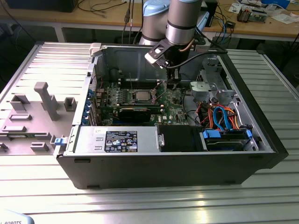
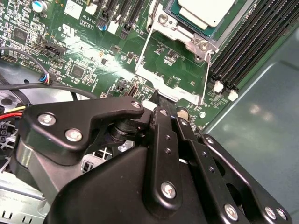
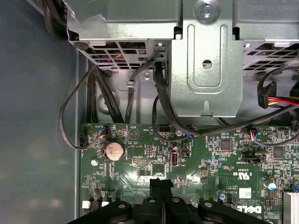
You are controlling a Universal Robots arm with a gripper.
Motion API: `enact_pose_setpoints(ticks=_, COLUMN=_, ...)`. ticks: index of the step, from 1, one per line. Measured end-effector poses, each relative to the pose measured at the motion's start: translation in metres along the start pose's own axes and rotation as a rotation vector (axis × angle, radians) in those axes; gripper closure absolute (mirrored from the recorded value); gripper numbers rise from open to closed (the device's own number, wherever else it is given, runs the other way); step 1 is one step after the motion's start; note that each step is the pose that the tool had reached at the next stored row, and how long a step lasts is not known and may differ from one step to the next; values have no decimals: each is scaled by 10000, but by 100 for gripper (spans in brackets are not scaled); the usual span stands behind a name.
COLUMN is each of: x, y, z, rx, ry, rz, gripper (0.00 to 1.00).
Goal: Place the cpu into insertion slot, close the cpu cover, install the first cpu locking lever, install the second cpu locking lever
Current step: 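Close the cpu cover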
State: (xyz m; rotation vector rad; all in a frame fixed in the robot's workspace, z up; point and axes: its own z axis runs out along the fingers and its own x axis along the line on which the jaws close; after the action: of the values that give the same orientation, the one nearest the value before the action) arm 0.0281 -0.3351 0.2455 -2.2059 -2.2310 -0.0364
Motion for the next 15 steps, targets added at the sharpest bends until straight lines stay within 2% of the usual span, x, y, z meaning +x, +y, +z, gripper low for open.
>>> enact_pose_setpoints(ticks=15, x=0, y=-31, z=4, rx=0, ry=1, rz=0, gripper=89)
